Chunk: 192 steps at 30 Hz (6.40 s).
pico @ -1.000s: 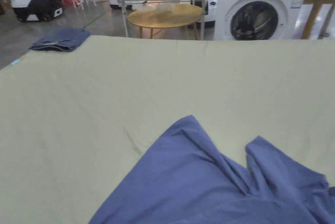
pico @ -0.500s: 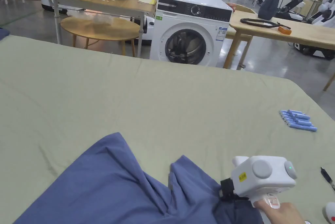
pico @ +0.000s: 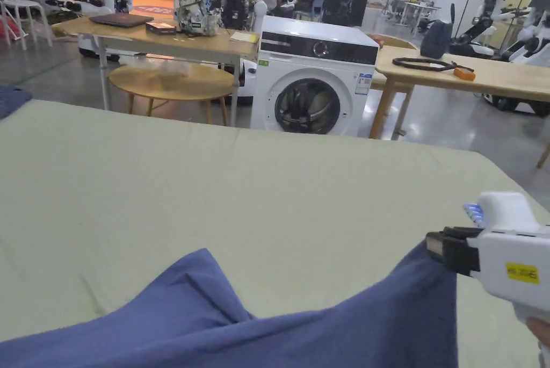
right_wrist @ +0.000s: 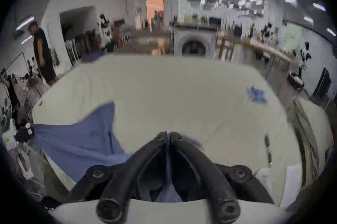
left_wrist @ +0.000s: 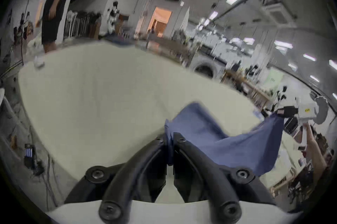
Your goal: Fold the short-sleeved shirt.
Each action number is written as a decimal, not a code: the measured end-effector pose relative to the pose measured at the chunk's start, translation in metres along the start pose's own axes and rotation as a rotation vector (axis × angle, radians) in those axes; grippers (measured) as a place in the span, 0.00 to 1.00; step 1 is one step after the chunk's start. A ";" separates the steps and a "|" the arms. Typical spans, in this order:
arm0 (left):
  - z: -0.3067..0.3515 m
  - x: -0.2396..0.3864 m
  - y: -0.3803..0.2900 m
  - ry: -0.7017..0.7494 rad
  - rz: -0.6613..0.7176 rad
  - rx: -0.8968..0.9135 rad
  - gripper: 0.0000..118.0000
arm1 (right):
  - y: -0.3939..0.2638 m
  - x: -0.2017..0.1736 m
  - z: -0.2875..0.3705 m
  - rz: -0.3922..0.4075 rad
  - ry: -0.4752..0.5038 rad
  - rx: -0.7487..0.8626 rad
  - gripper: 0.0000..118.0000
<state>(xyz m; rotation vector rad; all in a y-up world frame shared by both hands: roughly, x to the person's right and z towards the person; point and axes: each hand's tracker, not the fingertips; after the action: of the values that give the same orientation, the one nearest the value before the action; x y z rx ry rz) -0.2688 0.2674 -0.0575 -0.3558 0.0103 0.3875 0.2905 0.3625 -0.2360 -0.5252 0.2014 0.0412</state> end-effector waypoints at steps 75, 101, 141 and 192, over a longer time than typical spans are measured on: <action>0.004 -0.055 -0.060 0.067 0.021 -0.224 0.00 | -0.258 -0.015 0.096 -0.470 -0.225 -0.058 0.02; 0.040 0.035 0.010 -0.174 -0.243 0.148 0.00 | -0.172 -0.084 0.120 -0.138 -0.141 0.266 0.00; -0.039 -0.071 -0.116 0.188 -0.348 -0.548 0.00 | -0.275 -0.041 0.115 -0.394 -0.271 -0.113 0.45; -0.087 0.025 0.042 -0.105 -0.292 0.007 0.12 | -0.146 -0.028 0.026 -0.192 -0.137 0.169 0.10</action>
<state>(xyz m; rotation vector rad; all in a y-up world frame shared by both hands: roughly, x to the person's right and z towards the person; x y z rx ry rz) -0.2566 0.2830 -0.1549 -0.3236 -0.1414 0.1165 0.2804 0.2497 -0.1367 -0.3696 0.0198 -0.1261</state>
